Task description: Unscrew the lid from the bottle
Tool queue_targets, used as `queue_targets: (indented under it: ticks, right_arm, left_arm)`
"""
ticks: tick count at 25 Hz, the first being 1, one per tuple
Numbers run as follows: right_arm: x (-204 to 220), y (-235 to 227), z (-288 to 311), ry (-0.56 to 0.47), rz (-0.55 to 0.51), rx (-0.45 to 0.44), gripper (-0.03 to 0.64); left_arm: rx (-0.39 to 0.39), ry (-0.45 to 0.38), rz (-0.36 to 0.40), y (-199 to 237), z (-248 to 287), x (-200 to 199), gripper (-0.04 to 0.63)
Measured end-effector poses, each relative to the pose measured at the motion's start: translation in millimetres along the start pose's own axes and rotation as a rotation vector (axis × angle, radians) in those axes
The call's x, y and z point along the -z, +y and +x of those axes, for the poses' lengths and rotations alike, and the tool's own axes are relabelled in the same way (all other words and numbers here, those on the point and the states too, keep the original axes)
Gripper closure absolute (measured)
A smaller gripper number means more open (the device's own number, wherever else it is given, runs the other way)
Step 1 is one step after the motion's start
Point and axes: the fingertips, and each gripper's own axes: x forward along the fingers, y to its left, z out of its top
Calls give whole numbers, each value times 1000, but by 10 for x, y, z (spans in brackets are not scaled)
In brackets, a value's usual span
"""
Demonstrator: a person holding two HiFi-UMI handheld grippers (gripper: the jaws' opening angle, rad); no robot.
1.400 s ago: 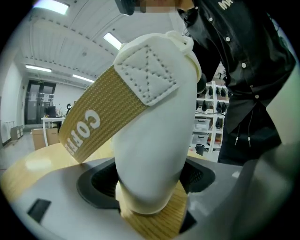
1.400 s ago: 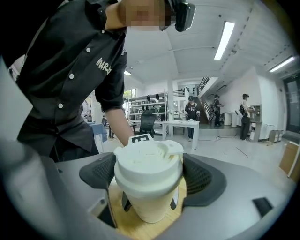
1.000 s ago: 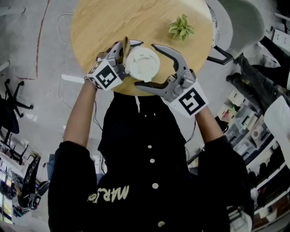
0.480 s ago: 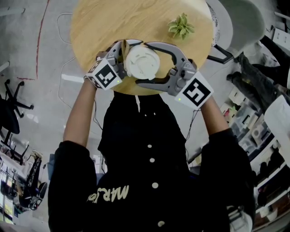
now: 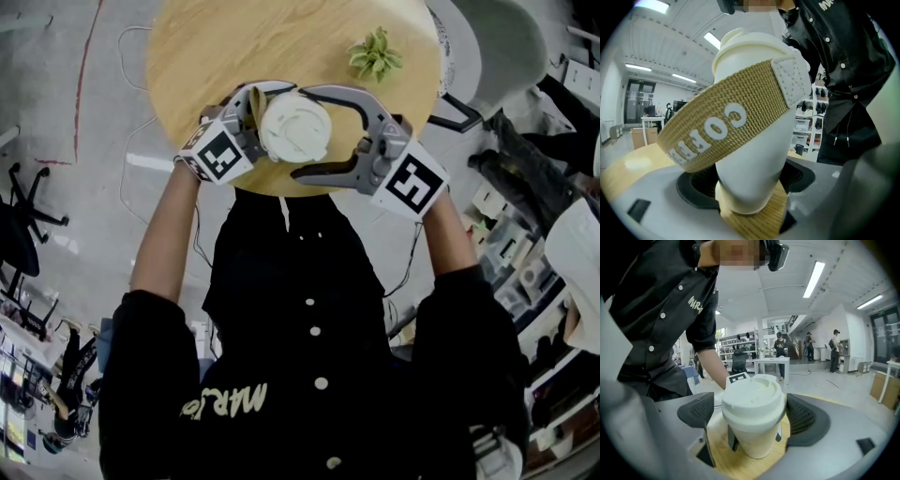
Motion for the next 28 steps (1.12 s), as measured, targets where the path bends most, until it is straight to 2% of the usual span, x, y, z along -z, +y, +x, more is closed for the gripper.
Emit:
queue_targets:
  ticks: [4, 8, 10, 13, 18, 20, 22, 25, 28]
  right_arm:
    - [-9, -62, -29, -28, 9, 251, 137]
    - [-23, -73, 10, -53, 20, 313, 147]
    - [-29, -97, 9, -56, 20, 328, 184]
    - [-18, -97, -1, -49, -18, 276, 187]
    - [-13, -35, -1, -64, -87, -32, 189]
    - [-9, -30, 7, -49, -86, -98, 189]
    - [-6, -34, 13, -33, -82, -105, 187]
    - [27, -18, -7, -13, -55, -62, 189]
    - [39, 51, -64, -10, -7, -14, 145]
  left_arm:
    - [0, 1, 1, -1, -1, 7, 222]
    - [6, 4, 2, -6, 13, 15, 222]
    - [4, 3, -1, -5, 11, 7, 222]
    - [5, 5, -3, -5, 18, 14, 222]
    - [10, 4, -2, 2, 16, 21, 222]
    - [10, 3, -1, 3, 13, 23, 222]
    - [9, 3, -2, 6, 10, 21, 222]
    - [8, 3, -5, 2, 11, 19, 222]
    - [10, 4, -3, 1, 16, 25, 222]
